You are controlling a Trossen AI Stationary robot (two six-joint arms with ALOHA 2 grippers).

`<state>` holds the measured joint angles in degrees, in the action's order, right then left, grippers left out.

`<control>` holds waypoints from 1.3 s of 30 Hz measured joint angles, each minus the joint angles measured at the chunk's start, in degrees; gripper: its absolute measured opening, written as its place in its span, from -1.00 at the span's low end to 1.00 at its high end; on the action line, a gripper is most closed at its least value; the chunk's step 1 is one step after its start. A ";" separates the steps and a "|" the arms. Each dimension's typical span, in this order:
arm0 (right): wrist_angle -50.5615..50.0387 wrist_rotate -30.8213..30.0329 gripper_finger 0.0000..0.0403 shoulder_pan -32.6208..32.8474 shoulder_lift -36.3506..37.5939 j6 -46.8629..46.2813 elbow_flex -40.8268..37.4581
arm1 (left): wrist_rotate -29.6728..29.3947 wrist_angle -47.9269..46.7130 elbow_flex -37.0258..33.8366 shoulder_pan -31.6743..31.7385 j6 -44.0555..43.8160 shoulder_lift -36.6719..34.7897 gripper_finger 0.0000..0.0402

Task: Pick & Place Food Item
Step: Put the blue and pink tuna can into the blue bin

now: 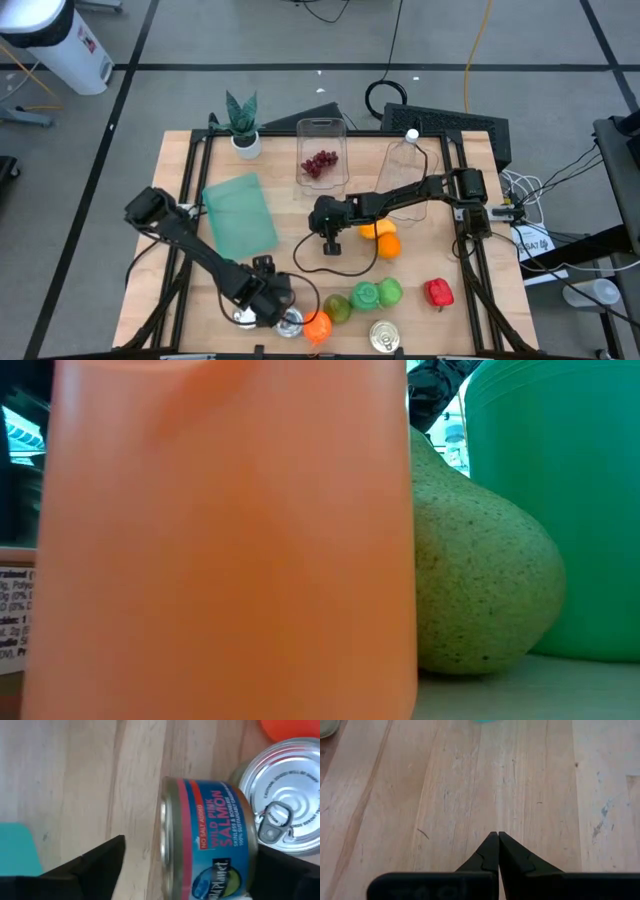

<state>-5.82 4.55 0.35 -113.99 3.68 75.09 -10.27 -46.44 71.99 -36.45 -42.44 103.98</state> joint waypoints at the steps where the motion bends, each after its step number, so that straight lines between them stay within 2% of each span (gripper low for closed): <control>1: 0.00 -0.01 -1.00 0.06 0.00 -0.01 0.00 | 0.60 -0.02 -0.17 0.28 -0.09 0.00 0.64; 7: 0.00 0.03 -1.00 0.16 0.00 -0.44 0.00 | 2.83 -0.13 -1.03 1.09 0.00 0.00 -0.08; 16: 0.00 0.03 -1.00 0.16 0.00 -1.04 0.00 | 1.01 -0.47 -0.97 0.60 1.57 -0.85 -0.07; 19: -0.02 0.02 -1.00 0.16 0.00 -1.07 0.00 | -0.77 -2.16 -0.94 -0.18 0.74 -3.07 -0.07; 23: -0.15 0.03 -1.00 0.16 0.00 -1.04 0.00 | -5.31 -8.69 -0.85 -1.30 -2.62 -9.27 -0.07; 29: 0.07 0.03 -1.00 0.14 0.00 -0.89 0.00 | -12.90 -26.82 -0.68 -1.56 -11.78 -23.79 -0.07; 34: 0.58 0.03 -1.00 0.14 0.00 -0.85 0.00 | -12.43 -43.98 -0.74 3.96 -20.86 -30.55 -0.07; 39: 1.23 0.03 -1.00 0.14 0.00 -0.62 0.00 | -11.21 -42.49 -1.58 13.33 -15.05 -31.00 -0.07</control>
<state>-4.60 4.58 0.49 -113.99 3.07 75.09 -21.48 -88.93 70.41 -23.12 -57.50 72.98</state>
